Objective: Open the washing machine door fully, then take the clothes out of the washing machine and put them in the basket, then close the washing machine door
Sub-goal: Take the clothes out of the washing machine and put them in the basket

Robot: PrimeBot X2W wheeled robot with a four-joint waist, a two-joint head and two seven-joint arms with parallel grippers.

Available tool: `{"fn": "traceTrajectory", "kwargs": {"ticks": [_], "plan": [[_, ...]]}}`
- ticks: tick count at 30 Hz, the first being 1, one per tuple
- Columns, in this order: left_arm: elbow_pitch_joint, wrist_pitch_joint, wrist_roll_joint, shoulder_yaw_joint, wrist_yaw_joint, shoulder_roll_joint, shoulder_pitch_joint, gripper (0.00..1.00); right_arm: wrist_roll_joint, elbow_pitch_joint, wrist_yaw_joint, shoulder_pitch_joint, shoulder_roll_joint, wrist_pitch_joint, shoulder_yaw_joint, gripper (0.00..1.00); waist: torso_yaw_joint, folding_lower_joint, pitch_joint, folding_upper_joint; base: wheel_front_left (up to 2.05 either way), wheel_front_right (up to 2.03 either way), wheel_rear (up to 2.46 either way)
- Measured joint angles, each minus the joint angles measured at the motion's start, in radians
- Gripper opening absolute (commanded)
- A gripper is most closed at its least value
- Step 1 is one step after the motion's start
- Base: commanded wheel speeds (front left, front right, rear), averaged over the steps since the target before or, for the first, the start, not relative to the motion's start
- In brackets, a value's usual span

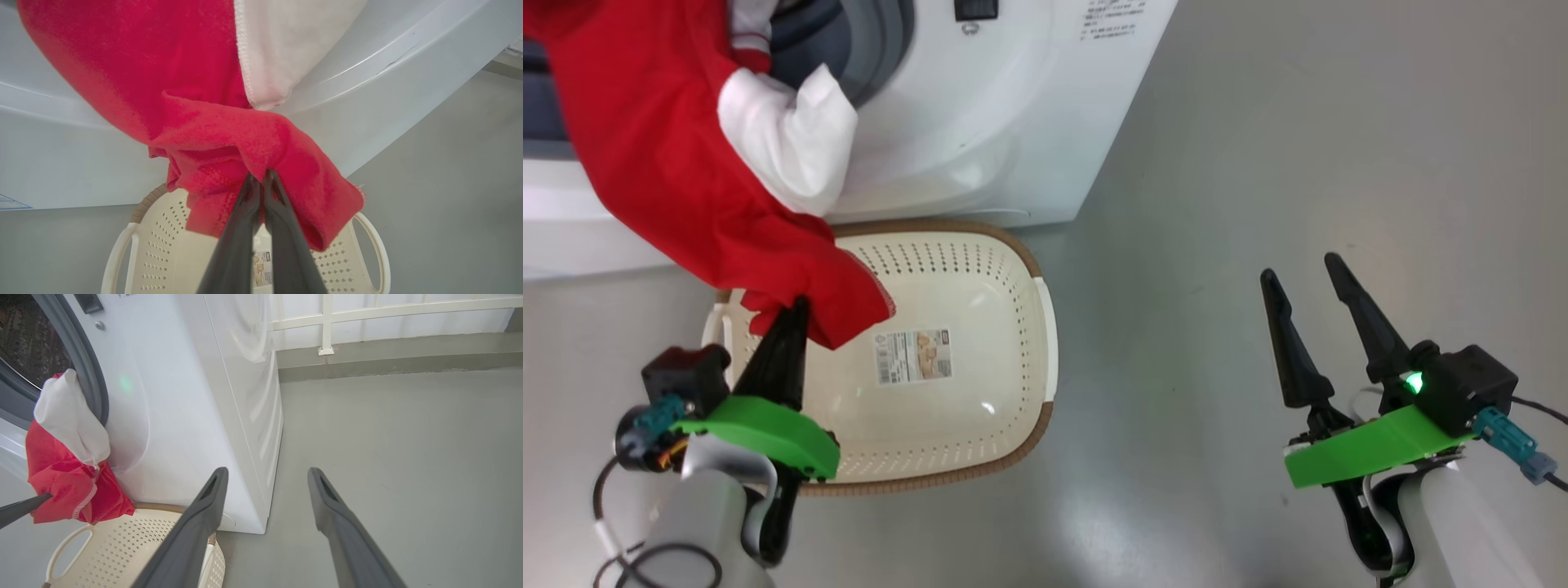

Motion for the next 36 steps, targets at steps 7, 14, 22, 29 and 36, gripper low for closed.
{"fn": "traceTrajectory", "kwargs": {"ticks": [7, 14, 22, 29, 36], "plan": [[0.161, 0.000, 0.001, -0.025, 0.000, 0.011, -0.109, 0.00, 0.005, -0.008, 0.000, -0.032, 0.000, 0.000, 0.004, 1.00, -0.004, -0.0001, 0.051, 0.0000, 0.00, 0.00, 0.00], [0.285, 0.000, -0.031, -0.061, 0.000, 0.013, -0.213, 0.00, 0.005, -0.012, 0.000, -0.063, -0.001, 0.000, 0.012, 1.00, -0.008, 0.0000, 0.107, 0.0000, 0.00, 0.00, 0.00], [0.337, 0.000, -0.054, -0.063, 0.000, 0.033, -0.284, 0.27, 0.004, -0.017, 0.000, -0.086, -0.001, 0.000, 0.013, 1.00, -0.015, 0.0000, 0.155, 0.0000, 0.00, 0.00, 0.00], [0.323, 0.000, -0.068, -0.056, 0.000, 0.032, -0.284, 1.00, -0.002, -0.016, 0.000, -0.086, -0.001, 0.000, 0.011, 1.00, -0.008, 0.0000, 0.155, 0.0000, 0.00, 0.00, 0.00], [0.280, 0.000, -0.070, -0.035, 0.000, 0.022, -0.273, 1.00, -0.005, -0.011, 0.000, -0.086, -0.001, 0.000, 0.007, 1.00, 0.008, -0.0001, 0.129, 0.0000, 0.00, 0.00, 0.00]]}}
